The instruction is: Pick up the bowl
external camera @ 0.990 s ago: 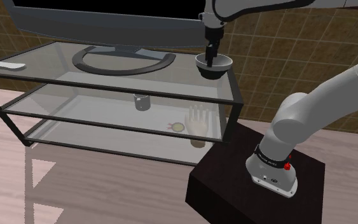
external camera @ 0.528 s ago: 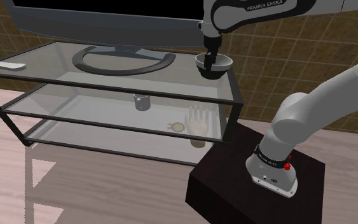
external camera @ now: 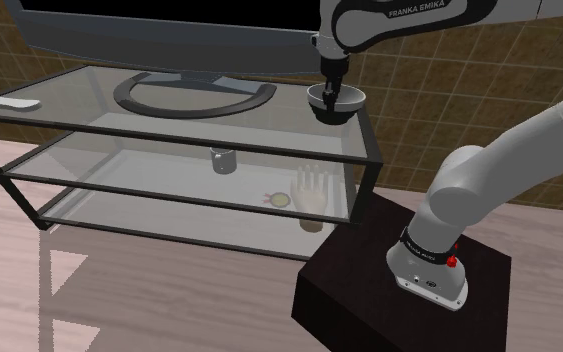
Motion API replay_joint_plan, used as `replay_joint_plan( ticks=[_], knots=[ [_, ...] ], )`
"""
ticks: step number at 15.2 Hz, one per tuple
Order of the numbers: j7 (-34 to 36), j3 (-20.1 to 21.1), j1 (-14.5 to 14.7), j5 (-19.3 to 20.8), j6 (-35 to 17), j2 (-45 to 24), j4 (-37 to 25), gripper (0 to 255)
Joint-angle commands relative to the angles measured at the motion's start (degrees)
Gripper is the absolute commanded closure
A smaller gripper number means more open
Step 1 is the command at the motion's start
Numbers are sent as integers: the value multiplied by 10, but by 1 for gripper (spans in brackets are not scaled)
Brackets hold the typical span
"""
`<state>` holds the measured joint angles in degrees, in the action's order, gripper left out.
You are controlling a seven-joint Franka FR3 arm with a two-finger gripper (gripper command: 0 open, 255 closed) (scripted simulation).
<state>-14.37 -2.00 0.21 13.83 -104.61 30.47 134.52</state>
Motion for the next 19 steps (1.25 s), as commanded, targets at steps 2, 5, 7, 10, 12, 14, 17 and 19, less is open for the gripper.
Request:
replay_joint_plan(
  ticks=[2, 5, 7, 10, 12, 14, 17, 19],
  knots=[
    [0, 0, 0, 0, -1, -1, 0, 255],
    [-5, 1, 0, -2, 22, -1, -22, 255],
    [-8, 1, 0, -3, 36, -1, -37, 255],
    [-12, 2, 0, -4, 59, -3, -61, 255],
    [-15, 3, 0, -5, 73, -4, -78, 255],
    [-18, 4, 0, -6, 88, -6, -95, 255],
    [-22, 5, 0, -7, 110, -10, -121, 255],
    [-23, 5, 0, -7, 111, -10, -122, 255]
  ],
)
